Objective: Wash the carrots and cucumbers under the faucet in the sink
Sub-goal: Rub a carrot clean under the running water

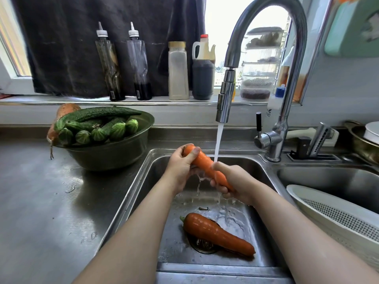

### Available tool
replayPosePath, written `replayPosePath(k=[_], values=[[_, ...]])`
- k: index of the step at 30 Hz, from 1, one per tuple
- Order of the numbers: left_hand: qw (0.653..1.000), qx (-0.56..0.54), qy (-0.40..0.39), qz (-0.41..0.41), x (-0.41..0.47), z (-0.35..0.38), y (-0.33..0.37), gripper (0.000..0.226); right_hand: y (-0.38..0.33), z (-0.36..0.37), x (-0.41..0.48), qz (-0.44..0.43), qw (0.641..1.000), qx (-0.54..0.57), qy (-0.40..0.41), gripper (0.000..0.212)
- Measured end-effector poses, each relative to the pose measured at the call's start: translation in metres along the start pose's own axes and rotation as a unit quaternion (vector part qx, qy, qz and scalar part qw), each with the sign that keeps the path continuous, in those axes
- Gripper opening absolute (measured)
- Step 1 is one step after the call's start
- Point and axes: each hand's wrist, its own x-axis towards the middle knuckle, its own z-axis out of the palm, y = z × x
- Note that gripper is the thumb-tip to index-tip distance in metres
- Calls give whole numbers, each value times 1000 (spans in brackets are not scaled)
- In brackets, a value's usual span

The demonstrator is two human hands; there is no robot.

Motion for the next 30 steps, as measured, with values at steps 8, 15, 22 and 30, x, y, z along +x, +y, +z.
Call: replayPosePath(k=[8,15,22,30], values=[[999,22,8,24,0,0,-2,70,-2,0,-3,2,1000,-15,-5,40],[1000,15,3,24,-1,-1,-1,55,-3,2,-5,-4,1000,-19,11,39],[999,19,-18,18,-3,-1,1,63,-1,0,-2,2,1000,-13,8,42],[999,29,22,26,-2,2,-1,70,-2,1,-4,10,1000,-15,-8,45]])
